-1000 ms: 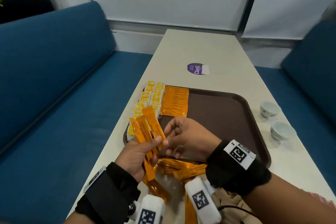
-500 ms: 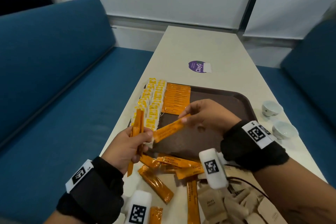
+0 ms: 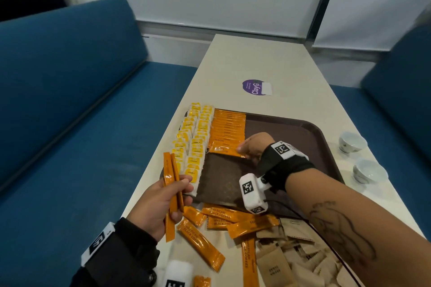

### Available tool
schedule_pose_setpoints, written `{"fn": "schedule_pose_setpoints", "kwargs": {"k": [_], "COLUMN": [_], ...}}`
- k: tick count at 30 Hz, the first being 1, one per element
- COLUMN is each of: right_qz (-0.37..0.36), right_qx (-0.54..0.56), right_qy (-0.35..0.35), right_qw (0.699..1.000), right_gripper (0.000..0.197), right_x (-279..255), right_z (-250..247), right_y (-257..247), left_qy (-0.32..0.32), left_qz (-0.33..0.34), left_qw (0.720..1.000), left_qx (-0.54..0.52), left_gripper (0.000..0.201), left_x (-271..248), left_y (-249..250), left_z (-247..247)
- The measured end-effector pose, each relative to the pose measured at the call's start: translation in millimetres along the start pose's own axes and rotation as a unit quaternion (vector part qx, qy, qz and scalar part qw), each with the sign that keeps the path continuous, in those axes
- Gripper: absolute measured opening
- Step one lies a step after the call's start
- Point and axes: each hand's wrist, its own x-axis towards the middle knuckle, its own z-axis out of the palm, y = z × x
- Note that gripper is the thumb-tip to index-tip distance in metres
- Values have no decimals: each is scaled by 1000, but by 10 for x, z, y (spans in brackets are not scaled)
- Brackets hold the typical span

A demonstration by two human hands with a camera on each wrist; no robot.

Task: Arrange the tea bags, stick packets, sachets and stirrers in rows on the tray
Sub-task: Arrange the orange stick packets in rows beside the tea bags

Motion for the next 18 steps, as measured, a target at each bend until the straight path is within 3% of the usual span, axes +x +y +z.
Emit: {"fn": "schedule_pose_setpoints", "kwargs": {"k": [3,6,10,15,18], "right_qz": [71,86,81,75,50], "right_qx": [-134,-258,-302,-363,-411], "right_qy": [-41,-99,-82,-87,-79], "right_qw": [987,957,946,925,907], "right_gripper": [41,43,31,32,35], "right_x": [42,156,191,345,400], "right_z": [48,70,84,63,41], "right_y": [-152,-238,-269,-262,-248], "left_qy": [0,-2,-4,-22,-37], "left_qz": [-1,2,10,14,14], "left_qw": [1000,1000,1000,999,998], "left_qx": [-7,-11,0,29,41], "left_gripper": [13,13,14,19,32], "left_x": [4,8,22,24,13], "left_y": [-17,-35,-54,-72,-93], "left_z": [-11,-17,-17,12,40]}}
